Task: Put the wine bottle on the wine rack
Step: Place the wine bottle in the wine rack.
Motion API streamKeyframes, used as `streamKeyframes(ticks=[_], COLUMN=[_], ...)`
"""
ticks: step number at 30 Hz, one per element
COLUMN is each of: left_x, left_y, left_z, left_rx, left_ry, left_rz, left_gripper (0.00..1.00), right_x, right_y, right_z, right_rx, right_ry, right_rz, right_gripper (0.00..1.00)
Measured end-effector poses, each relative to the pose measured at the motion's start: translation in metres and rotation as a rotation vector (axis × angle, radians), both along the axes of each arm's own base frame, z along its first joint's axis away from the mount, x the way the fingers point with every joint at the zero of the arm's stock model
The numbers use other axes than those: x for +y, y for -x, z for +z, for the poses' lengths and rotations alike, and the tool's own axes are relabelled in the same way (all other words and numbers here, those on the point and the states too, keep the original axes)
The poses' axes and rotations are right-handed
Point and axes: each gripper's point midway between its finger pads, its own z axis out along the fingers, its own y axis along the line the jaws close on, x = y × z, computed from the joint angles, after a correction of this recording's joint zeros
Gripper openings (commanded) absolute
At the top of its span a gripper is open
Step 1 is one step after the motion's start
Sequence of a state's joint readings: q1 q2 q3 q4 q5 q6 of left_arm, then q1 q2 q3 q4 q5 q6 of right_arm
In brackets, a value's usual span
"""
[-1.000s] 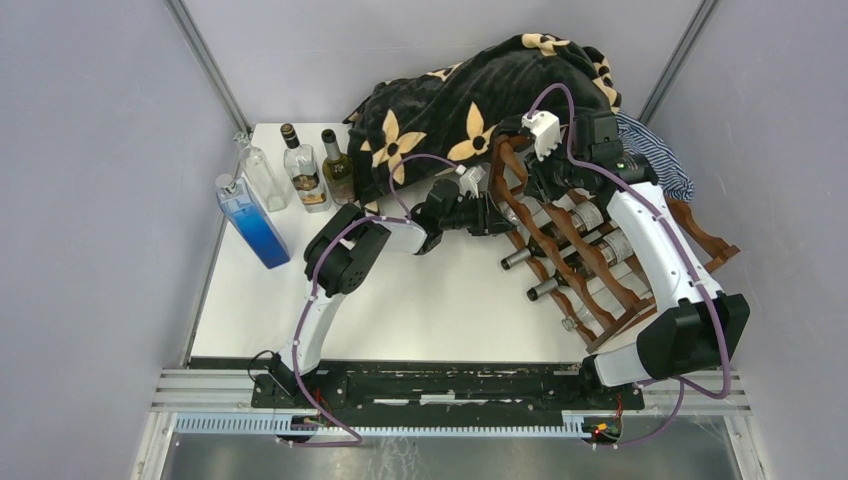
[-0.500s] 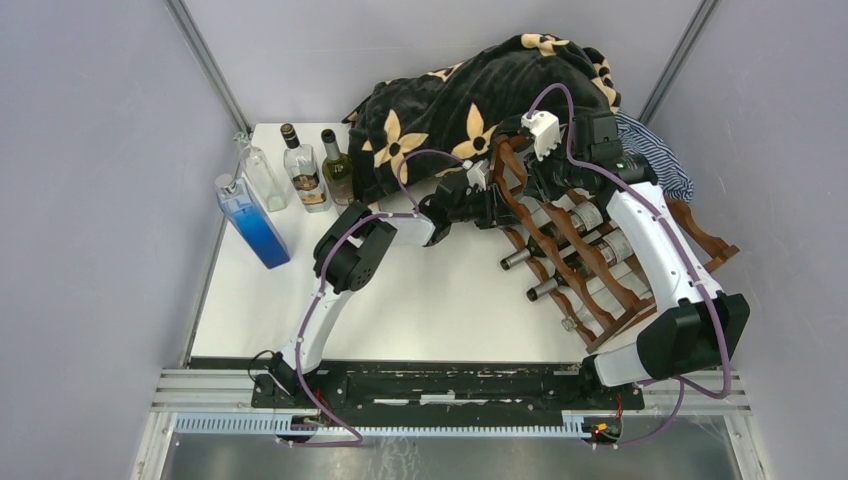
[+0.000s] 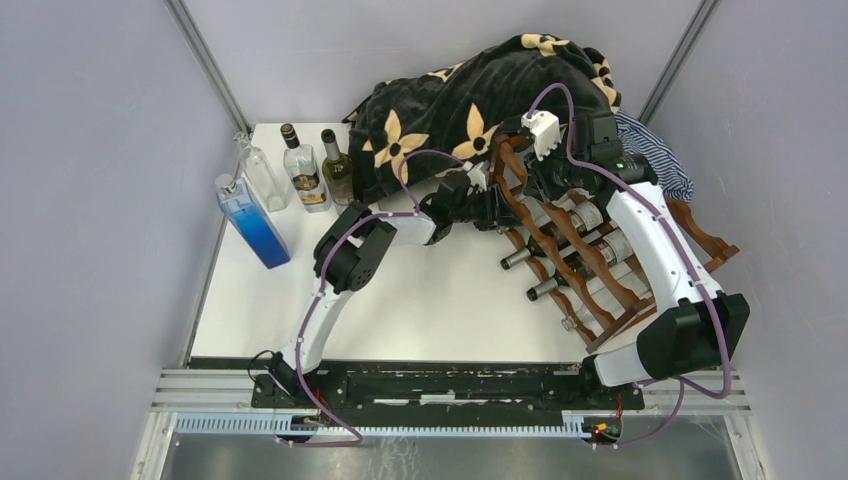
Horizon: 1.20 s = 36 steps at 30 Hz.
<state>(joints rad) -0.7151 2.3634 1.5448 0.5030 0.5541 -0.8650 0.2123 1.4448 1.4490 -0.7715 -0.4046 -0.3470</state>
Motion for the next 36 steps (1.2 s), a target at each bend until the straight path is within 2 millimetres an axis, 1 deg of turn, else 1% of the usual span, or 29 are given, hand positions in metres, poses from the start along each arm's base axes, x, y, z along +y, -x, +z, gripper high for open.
streamKeyframes(ticks=[5, 9, 15, 21, 24, 27, 31, 33, 36], left_x=[0.002, 0.003, 0.01, 0.019, 0.019, 0.02, 0.018, 0.016, 0.013], left_y=[0.0, -0.002, -0.006, -0.009, -0.009, -0.01, -0.01, -0.012, -0.017], left_z=[-0.005, -0.005, -0.005, -0.005, -0.007, -0.008, -0.006, -0.001, 0.007], left_rx=[0.001, -0.01, -0.017, -0.027, -0.034, -0.041, -0.054, -0.063, -0.081], left_ry=[-0.019, -0.026, -0.084, -0.164, -0.185, -0.194, -0.188, -0.176, -0.162], left_rz=[0.005, 0.008, 0.044, 0.105, 0.121, 0.13, 0.131, 0.129, 0.14], left_gripper=[0.61, 0.64, 0.71, 0.72, 0.68, 0.5, 0.34, 0.32, 0.32], right_x=[0.0, 0.0, -0.001, -0.001, -0.001, -0.001, -0.001, -0.001, -0.001], right_y=[0.0, 0.0, -0.001, -0.001, -0.001, -0.001, -0.001, -0.001, -0.001], right_z=[0.0, 0.0, 0.0, 0.0, 0.0, 0.0, 0.0, 0.0, 0.0], right_rx=[0.0, -0.001, -0.003, -0.003, -0.003, -0.003, -0.003, -0.003, -0.003], right_ry=[0.001, 0.002, 0.005, 0.006, 0.006, 0.006, 0.007, 0.007, 0.007], right_rz=[-0.002, -0.003, -0.005, -0.006, -0.006, -0.005, -0.004, -0.004, -0.003], right_gripper=[0.08, 0.09, 0.13, 0.15, 0.16, 0.17, 0.17, 0.17, 0.17])
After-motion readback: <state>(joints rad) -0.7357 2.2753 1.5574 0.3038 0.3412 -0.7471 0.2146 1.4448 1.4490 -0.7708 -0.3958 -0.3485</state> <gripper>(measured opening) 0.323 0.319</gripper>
